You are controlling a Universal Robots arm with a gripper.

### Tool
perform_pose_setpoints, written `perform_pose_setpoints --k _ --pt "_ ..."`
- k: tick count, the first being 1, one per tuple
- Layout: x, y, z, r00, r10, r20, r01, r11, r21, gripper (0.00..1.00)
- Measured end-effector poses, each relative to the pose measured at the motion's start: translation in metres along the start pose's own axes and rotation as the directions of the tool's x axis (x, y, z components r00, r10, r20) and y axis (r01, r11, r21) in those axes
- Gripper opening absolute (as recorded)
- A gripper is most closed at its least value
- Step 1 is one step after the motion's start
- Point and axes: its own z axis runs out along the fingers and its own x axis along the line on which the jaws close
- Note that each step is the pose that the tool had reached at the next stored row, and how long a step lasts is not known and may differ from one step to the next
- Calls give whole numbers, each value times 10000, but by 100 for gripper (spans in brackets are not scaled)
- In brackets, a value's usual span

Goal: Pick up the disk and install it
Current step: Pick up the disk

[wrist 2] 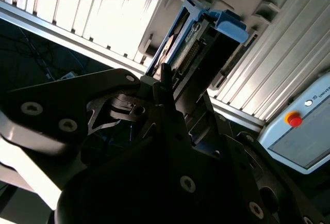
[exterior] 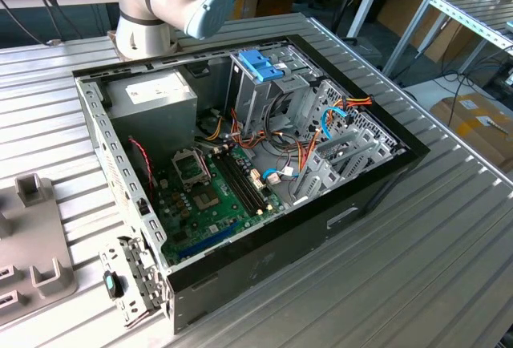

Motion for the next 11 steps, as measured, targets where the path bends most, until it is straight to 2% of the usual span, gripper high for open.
perform_pose_setpoints --k 11 --pt "-15 -118 3 10000 1 0 -1 10000 0 35"
